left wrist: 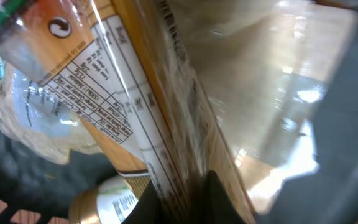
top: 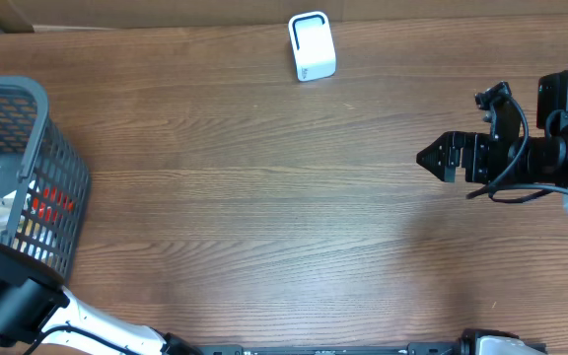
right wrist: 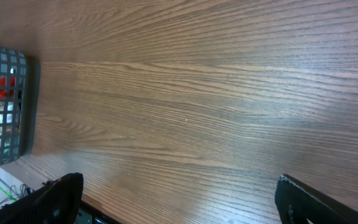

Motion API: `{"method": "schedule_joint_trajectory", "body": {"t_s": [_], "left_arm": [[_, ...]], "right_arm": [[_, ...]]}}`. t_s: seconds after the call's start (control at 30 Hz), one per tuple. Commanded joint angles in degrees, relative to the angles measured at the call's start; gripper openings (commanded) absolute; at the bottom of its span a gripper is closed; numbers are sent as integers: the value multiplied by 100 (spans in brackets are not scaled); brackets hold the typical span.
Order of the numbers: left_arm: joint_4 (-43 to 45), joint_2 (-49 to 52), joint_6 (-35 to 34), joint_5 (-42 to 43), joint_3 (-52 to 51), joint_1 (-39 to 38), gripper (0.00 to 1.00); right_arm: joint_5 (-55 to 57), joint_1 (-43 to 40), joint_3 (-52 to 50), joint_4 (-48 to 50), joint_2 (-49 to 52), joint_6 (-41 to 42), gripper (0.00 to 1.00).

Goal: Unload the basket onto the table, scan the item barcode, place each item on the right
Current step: 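Grasp the orange-and-clear pasta packet in the basket with the left gripper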

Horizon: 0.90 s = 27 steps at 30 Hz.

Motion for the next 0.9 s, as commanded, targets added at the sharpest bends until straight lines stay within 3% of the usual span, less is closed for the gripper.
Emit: {"method": "schedule_joint_trajectory", "body": {"t_s": [0.0,0.23,0.3,0.4,0.5,0.57,0.63,0.73,0.8,0.87], "left_arm": [[31,-111,367,238,553,-50,4],[-63,-105,142,166,256,-50,5],[-59,-105,20,96,87,-50,18],[61,-105,7,83,-264,-50,50],[308,-105,7,79,-715,-50,73],[595,-105,4,68,-1014,-50,86],[944,-105,4,79,-1287,-50,93],[1508,-105,9,114,-1668,-59,92],[1812,-105,11,111,-1856,-72,83],[1886,-105,11,111,-1891,-85,66]], "right_arm": [[-4,33,129,61,-42,-44,100],[48,33,129,116,-42,-44,100],[144,33,129,114,-42,-44,100],[195,33,129,116,-42,-44,100],[195,33,129,118,-42,-44,100],[195,33,129,114,-42,-44,100],[195,33,129,109,-42,-44,100],[195,33,129,114,-42,-44,100],[195,33,129,114,-42,-44,100],[192,33,129,111,-42,-42,100]]}}
